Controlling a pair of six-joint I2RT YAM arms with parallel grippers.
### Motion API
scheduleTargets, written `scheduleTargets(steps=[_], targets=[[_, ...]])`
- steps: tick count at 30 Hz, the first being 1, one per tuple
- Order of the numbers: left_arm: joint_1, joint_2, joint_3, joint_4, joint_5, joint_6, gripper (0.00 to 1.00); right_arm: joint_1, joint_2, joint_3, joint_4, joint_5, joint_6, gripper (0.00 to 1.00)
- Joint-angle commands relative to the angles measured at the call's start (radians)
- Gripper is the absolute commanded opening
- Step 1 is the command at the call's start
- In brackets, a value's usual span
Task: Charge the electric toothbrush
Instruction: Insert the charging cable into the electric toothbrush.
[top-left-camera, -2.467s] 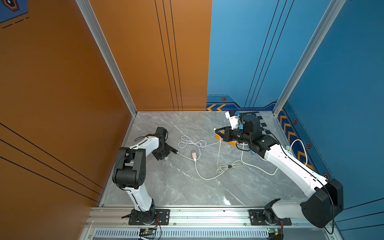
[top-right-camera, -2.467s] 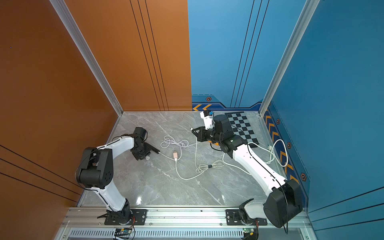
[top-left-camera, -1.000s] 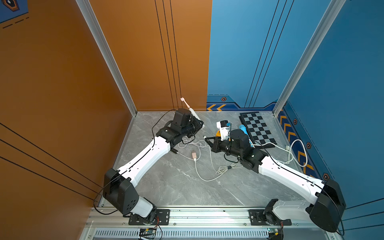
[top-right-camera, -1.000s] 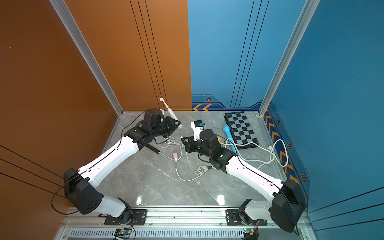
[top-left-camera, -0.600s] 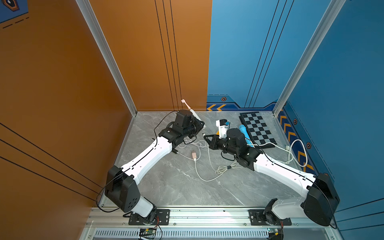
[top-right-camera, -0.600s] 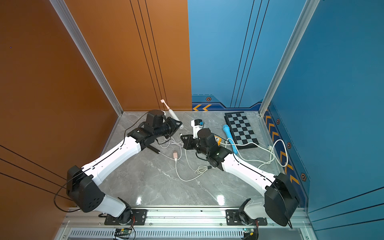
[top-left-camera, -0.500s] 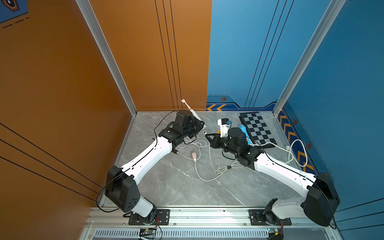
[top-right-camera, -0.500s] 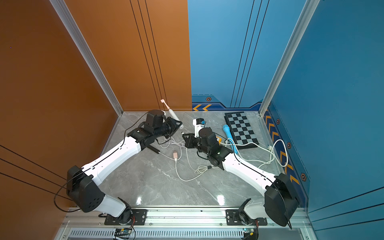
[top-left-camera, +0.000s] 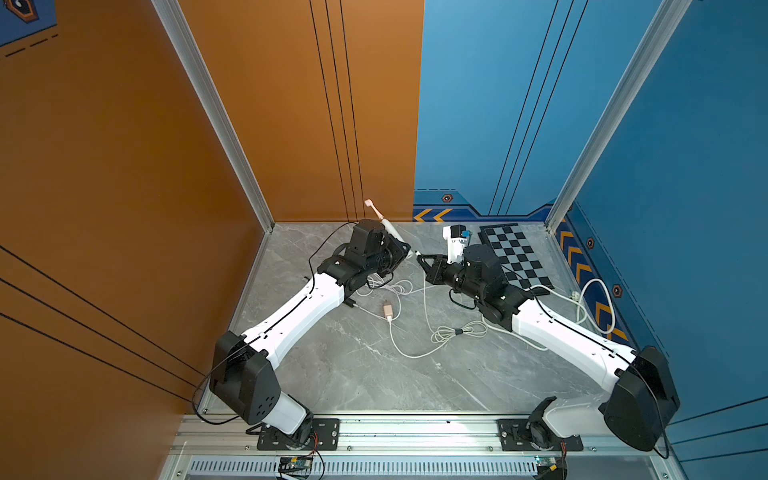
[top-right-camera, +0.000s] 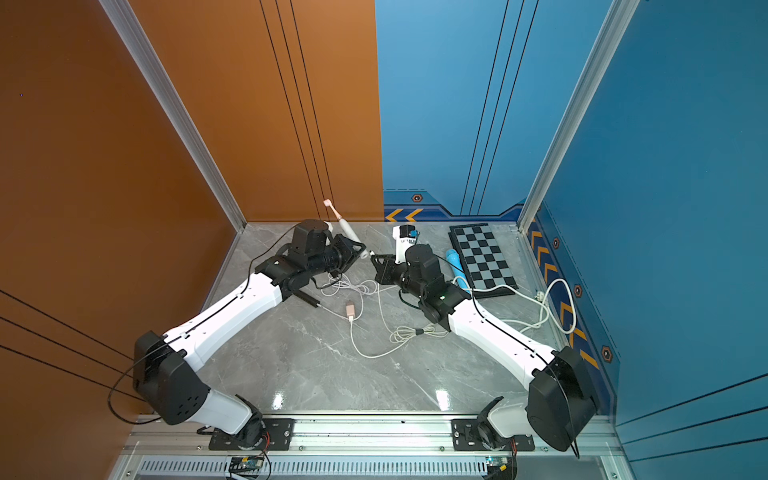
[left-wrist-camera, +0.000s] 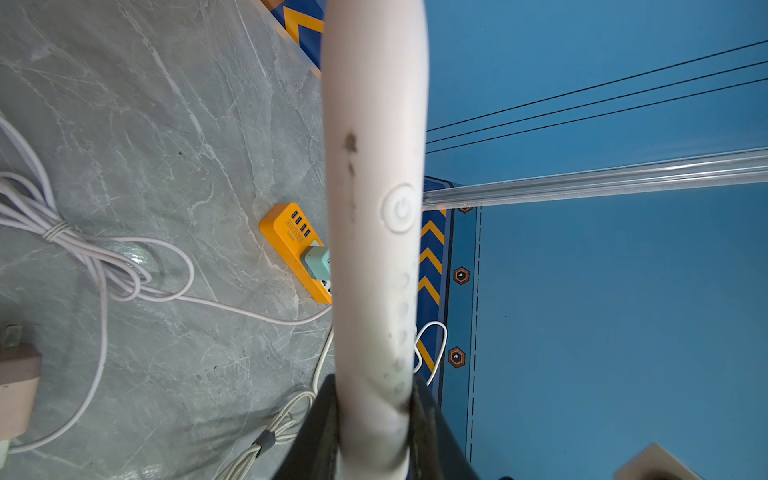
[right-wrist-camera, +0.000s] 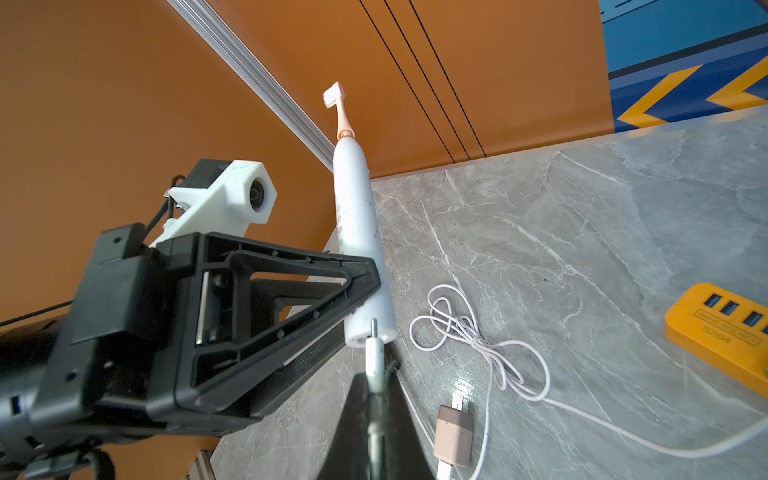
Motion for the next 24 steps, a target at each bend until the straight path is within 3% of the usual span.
scheduleTargets(steps=[1,24], targets=[[-0.001,0.001,-0.002,0.030,0.021,-0.008,0.00,-0.004,0.027,0.031,0.009,-0.040,-0.015,0.00],[0.010,0.013,-0.012,0.068,0.025,-0.018,0.00,0.025,0.015,0.000,0.021,-0.057,-0.006,0.00]])
